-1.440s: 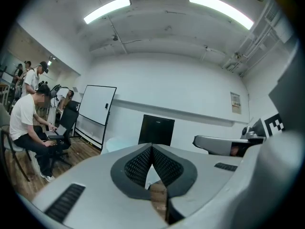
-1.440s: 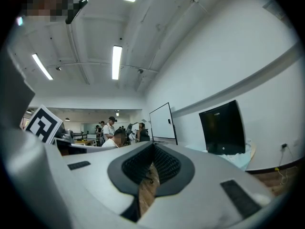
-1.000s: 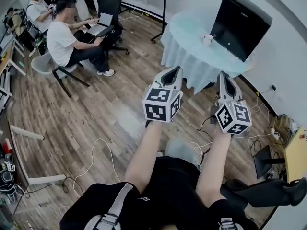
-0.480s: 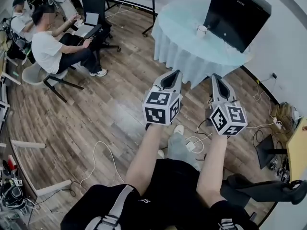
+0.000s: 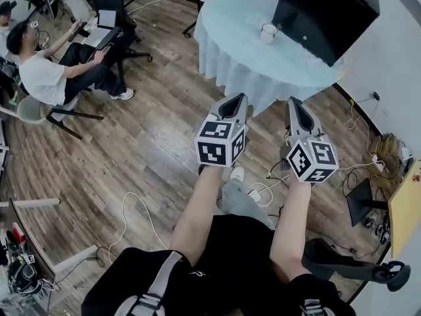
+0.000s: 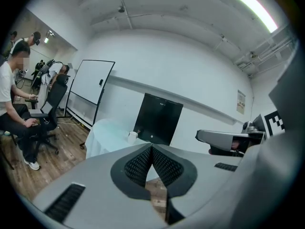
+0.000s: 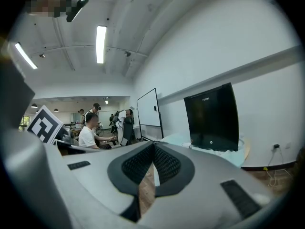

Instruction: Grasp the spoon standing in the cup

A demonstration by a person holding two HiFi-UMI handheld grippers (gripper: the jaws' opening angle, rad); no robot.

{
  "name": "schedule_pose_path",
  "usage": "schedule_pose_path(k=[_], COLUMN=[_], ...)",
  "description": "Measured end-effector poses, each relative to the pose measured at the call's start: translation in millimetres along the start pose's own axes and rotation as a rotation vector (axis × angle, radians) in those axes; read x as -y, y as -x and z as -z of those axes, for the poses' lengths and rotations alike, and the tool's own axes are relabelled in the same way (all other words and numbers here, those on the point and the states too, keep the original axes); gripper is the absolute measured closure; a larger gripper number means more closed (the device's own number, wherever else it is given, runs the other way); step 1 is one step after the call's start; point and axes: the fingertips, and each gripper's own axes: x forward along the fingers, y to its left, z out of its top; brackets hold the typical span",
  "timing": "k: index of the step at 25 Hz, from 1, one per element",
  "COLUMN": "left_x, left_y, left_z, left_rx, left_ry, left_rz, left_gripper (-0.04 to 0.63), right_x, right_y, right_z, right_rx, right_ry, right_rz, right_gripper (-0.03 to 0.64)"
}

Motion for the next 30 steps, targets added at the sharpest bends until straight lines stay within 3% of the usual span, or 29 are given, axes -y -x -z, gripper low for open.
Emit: schedule_pose_path(k=[9, 19, 30], left_x=[-8.5, 30.9, 36.3], left_y=[-67.3, -117.5, -140.1], left_z=[-3.9, -51.8, -82.7], left_rx=[-0.042, 0.038, 0.063], left_ry=[0.002, -0.071, -0.154], left_rz=[-0.026, 0.002, -0.020], left_gripper=[0.581, 0.581, 0.581], right_x=[51.2, 103.2, 126.7], right_y=[-47.0, -70.9, -80.3], right_z=[0.9, -49.4, -75.1], right_rx=[-0.019, 0.071, 0.143], right_ry=[-0.040, -0.021, -0.049], right_rz=[-0.008, -0.034, -0.050], right_gripper=[0.611, 0.611, 0.611])
